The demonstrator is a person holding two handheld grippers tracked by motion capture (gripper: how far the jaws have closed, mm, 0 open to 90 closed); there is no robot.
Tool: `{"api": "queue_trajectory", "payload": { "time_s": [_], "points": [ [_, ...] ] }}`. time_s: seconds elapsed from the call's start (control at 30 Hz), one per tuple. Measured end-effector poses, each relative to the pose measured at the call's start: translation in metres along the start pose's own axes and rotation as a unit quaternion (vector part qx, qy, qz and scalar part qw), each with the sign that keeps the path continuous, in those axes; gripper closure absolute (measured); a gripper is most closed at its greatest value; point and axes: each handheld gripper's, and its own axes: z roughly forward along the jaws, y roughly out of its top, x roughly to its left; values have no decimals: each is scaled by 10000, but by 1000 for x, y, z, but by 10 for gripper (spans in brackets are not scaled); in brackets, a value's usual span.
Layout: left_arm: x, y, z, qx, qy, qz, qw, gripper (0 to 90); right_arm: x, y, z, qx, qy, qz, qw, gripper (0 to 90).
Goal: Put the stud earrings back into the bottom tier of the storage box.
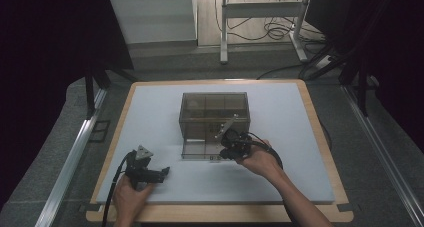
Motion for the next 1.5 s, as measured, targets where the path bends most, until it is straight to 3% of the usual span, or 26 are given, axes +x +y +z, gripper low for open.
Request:
{"api": "queue_trajectory", "payload": {
  "time_s": [0.67,1.2,1.5],
  "points": [
    [0,0,0,-4,-2,-17,10000,0,-11,10,3,-367,-174,150,9991,843],
    [0,0,0,1,1,-4,10000,0,-27,11,25,-430,-224,382,9981,843],
    [0,0,0,0,0,-5,10000,0,-31,8,41,-331,-272,450,9981,842]
  ]
}}
